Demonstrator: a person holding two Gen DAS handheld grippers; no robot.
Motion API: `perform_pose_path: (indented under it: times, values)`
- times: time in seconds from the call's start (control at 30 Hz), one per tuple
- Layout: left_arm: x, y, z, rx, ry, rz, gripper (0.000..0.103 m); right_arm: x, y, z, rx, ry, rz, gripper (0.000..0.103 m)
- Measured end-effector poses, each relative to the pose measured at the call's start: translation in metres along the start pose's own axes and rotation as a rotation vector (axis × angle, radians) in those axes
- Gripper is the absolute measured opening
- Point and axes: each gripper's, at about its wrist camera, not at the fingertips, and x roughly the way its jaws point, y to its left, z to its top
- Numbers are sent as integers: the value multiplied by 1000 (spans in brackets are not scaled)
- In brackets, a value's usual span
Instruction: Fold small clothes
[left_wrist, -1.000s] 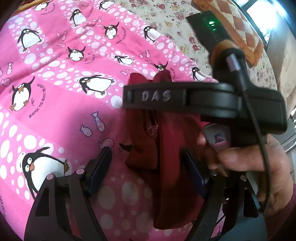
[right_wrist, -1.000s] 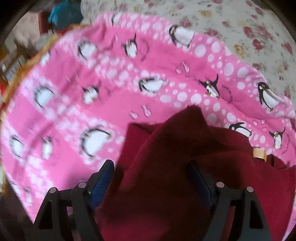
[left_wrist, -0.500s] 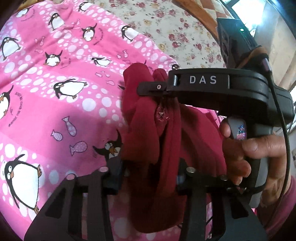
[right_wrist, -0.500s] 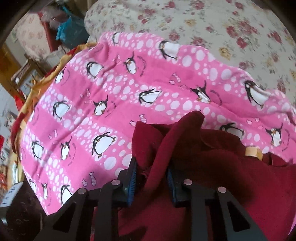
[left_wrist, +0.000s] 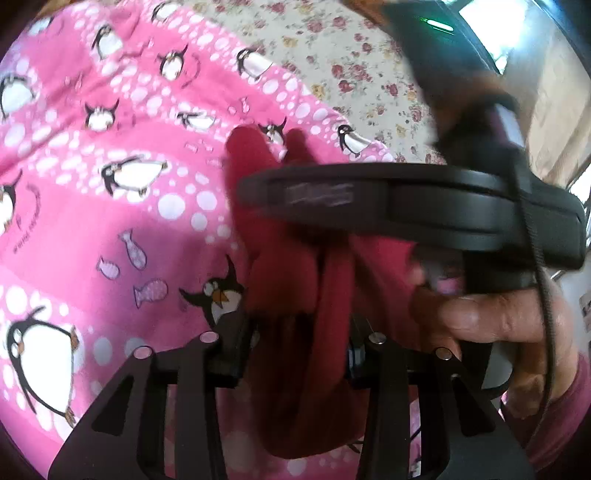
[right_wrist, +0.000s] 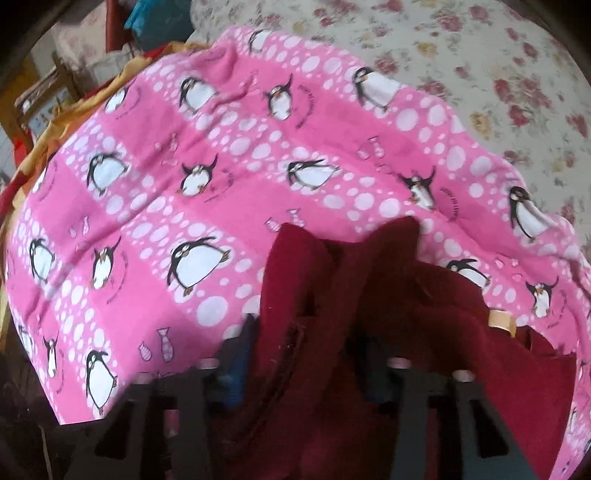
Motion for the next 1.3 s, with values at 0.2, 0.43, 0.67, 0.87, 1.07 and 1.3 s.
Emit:
perform_pose_path:
  times: [0.2, 0.43, 0.67, 0.87, 1.07, 1.3]
  values:
    - [8, -13, -5, 44, 1, 35, 48, -34, -32, -13, 84, -89, 69, 23]
    - [-1, -81, -4, 221, -4, 12, 24, -77, -65, -30, 127, -159, 76, 21]
    - [8, -151, 6, 308, 16, -54, 23, -131, -122, -55, 202, -240, 39, 20]
    - [38, -198, 7, 361, 58, -68, 23, -153, -174, -80, 271, -255, -6, 20]
    - [64, -230, -6, 411, 94, -52, 23, -155, -211, -103, 331, -250, -13, 19]
    - [82, -244, -17, 424, 123, -45, 23, -149, -236, -122, 367, -240, -11, 19]
